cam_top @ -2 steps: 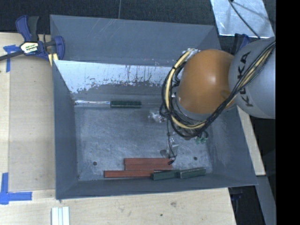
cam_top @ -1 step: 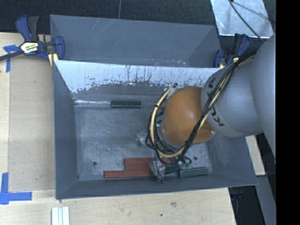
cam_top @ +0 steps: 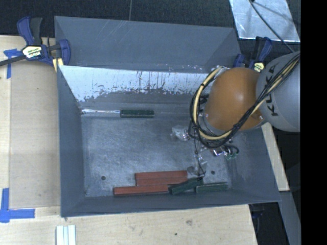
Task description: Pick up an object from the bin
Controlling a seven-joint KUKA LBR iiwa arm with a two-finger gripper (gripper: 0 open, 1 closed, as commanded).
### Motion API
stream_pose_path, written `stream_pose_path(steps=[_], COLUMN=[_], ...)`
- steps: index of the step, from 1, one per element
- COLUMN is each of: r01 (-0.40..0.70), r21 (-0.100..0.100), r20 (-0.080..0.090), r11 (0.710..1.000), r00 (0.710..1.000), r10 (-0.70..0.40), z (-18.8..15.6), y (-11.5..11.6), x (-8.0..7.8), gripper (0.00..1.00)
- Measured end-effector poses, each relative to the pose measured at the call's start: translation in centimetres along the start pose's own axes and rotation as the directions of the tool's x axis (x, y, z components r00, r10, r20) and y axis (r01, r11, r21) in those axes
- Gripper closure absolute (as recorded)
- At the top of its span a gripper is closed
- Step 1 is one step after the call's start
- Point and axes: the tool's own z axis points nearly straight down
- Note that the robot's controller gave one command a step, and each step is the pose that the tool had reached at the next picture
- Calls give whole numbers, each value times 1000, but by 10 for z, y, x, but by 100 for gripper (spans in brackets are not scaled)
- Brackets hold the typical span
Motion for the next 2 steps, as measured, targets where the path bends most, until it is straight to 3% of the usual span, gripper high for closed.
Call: stream_pose_path(steps=[1,2], r01=[13,11], r21=[3,-3], r20=[17,2], r11=[1000,1000], r00=[1000,1000], r10=[-13,-11], z=[37,38], y=[5,63], x=[44,13], gripper=[0,0])
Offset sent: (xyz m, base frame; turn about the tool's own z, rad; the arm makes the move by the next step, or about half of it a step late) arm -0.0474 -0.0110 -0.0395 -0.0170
